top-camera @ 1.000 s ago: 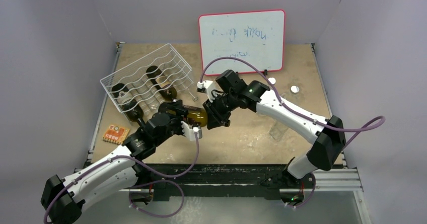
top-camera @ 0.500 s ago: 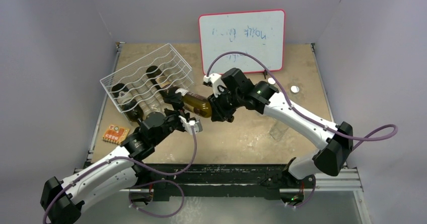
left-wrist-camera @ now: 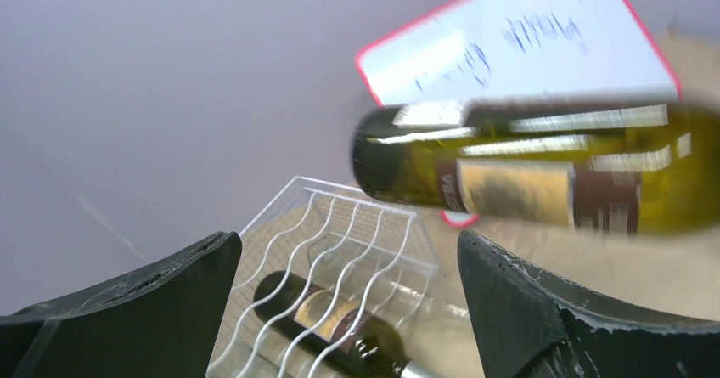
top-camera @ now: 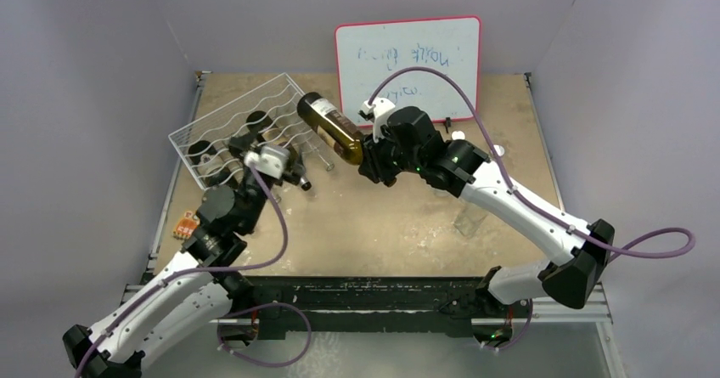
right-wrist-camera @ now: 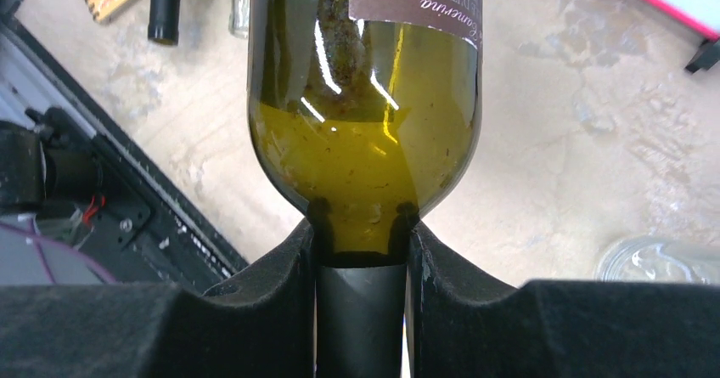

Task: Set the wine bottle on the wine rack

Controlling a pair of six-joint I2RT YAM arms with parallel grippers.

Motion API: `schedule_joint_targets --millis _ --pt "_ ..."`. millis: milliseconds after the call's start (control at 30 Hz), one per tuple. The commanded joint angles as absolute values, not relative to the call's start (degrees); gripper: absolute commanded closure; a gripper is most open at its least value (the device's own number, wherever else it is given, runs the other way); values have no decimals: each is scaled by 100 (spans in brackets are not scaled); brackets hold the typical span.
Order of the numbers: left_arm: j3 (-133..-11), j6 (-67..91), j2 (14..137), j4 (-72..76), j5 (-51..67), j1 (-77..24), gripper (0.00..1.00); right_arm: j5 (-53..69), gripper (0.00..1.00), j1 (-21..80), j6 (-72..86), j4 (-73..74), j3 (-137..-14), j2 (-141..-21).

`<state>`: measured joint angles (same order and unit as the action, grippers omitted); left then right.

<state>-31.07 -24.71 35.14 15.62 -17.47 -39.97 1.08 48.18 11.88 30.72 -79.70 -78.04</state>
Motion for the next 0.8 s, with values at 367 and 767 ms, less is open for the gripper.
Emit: schedule_joint_targets --millis 367,767 --pt "-7628 1066 5515 -1743 -3564 -3730 0 -259 100 4803 1070 443 -8671 -8910" --pt "-7434 1557 6169 -1464 -4017 -3495 2 -637 100 4775 1003 -303 -9647 -10478"
